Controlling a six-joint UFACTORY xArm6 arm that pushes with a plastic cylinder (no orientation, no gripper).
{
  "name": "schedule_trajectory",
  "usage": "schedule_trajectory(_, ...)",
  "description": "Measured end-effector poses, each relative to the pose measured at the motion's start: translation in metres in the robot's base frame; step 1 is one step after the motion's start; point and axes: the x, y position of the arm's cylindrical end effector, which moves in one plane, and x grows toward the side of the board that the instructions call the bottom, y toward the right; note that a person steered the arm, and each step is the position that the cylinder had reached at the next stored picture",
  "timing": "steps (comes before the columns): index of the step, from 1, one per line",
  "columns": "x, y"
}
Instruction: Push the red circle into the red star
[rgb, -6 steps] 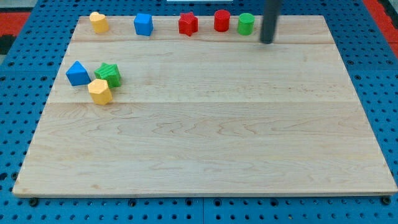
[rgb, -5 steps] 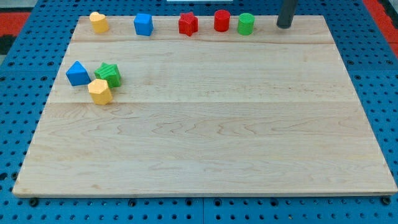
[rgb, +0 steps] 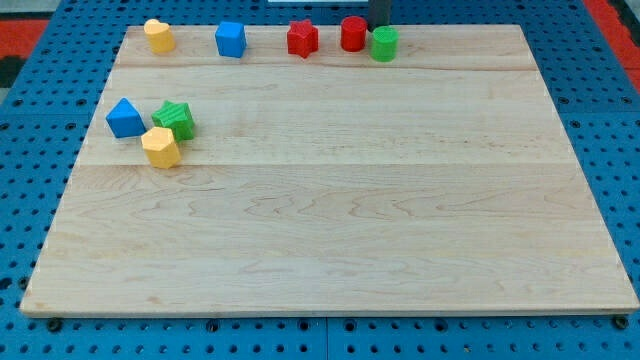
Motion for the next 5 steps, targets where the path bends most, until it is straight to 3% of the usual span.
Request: schedule_trajectory(5, -0.001, -0.042)
